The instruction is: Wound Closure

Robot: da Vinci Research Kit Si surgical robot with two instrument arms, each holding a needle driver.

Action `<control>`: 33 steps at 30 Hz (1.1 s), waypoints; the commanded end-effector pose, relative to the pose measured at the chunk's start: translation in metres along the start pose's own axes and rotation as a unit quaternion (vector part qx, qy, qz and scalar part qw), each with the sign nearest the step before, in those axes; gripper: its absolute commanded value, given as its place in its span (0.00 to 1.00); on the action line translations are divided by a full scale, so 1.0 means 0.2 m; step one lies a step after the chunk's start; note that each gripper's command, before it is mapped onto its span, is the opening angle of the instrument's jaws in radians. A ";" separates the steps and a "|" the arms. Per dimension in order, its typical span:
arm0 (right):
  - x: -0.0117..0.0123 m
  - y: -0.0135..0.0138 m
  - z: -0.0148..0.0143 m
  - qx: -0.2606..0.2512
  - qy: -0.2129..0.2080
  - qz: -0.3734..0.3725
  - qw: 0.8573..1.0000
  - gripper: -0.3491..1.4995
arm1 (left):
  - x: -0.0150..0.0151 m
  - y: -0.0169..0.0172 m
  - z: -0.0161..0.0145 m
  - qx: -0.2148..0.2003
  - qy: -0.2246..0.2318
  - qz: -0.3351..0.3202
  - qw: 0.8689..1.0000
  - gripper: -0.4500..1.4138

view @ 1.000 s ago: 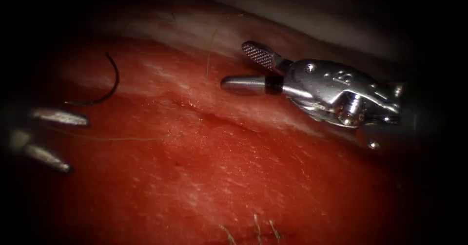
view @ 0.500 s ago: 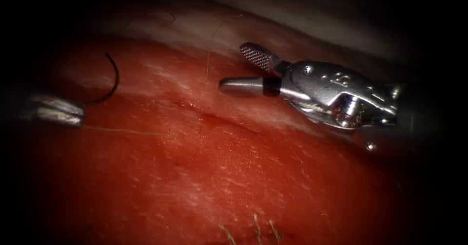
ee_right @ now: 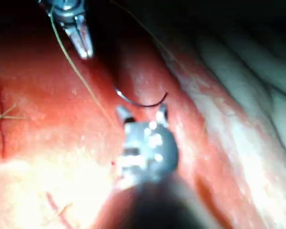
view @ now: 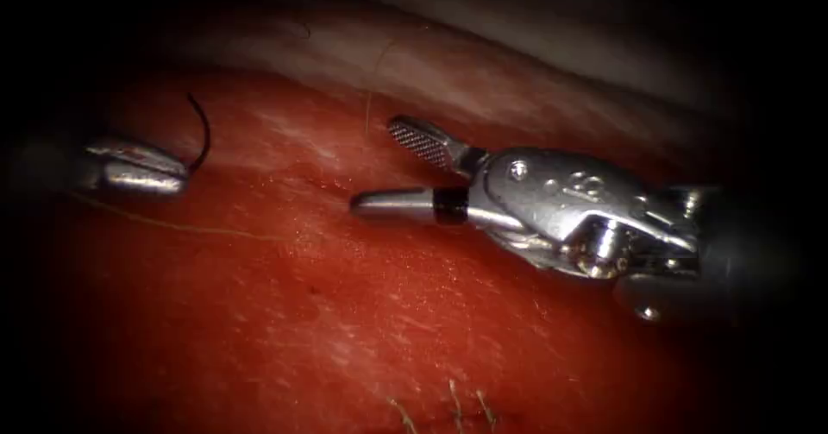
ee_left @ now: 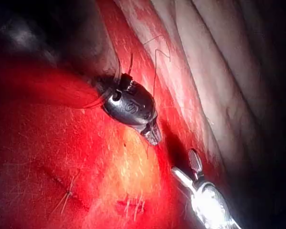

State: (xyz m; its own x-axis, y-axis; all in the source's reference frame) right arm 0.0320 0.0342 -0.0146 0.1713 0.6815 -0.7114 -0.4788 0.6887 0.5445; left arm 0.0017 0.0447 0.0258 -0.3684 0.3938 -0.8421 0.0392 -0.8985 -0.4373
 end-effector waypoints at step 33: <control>-0.001 0.002 0.006 0.001 0.003 -0.003 1.000 0.79 | -0.004 0.019 0.013 -0.094 0.035 0.053 0.994 0.29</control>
State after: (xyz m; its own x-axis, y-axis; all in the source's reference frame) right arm 0.0319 0.0342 -0.0138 0.1718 0.6774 -0.7153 -0.4774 0.6924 0.5410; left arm 0.0000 0.0410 0.0250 -0.2831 0.3161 -0.9055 0.2495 -0.8874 -0.3877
